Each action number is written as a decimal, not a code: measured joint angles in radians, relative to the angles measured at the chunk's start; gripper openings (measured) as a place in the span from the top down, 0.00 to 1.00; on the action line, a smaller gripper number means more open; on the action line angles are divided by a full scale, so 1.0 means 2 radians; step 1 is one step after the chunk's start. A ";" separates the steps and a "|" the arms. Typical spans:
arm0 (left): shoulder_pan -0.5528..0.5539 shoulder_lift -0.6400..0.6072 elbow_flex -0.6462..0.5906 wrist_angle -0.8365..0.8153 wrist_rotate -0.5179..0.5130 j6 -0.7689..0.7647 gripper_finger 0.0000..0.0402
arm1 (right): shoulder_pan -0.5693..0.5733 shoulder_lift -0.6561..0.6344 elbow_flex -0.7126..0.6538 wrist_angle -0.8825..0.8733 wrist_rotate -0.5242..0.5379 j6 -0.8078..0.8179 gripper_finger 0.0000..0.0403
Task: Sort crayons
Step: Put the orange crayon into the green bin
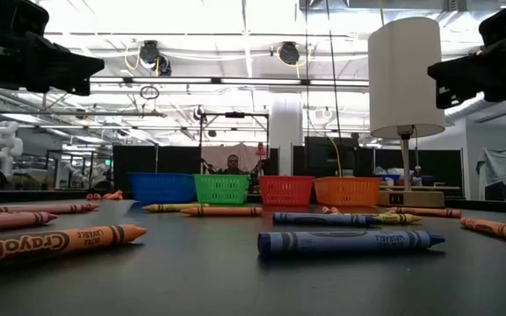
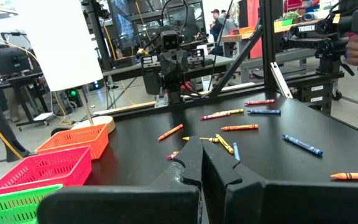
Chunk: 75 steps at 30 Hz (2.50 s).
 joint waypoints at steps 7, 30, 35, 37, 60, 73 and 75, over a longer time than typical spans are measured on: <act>0.000 0.000 0.000 0.000 0.000 0.000 1.00 | 0.000 0.031 0.049 -0.016 0.000 0.008 0.96; 0.000 0.000 0.000 0.000 0.000 0.000 1.00 | 0.000 0.226 0.290 -0.134 0.001 0.044 0.96; 0.000 0.000 0.000 0.000 0.000 0.000 1.00 | 0.000 0.241 0.293 -0.138 0.001 0.044 0.96; 0.000 0.000 0.000 0.000 0.000 0.000 1.00 | 0.000 0.248 0.293 -0.142 0.001 0.055 0.96; 0.000 0.000 0.000 0.015 -0.074 -0.014 1.00 | 0.000 0.349 0.293 -0.157 0.001 0.056 0.96; 0.000 0.030 0.105 -0.027 -0.144 -0.062 1.00 | 0.001 0.429 0.293 -0.177 -0.001 0.107 0.96; 0.000 0.038 0.123 -0.022 -0.075 -0.049 1.00 | 0.004 0.439 0.293 -0.197 -0.001 0.134 0.96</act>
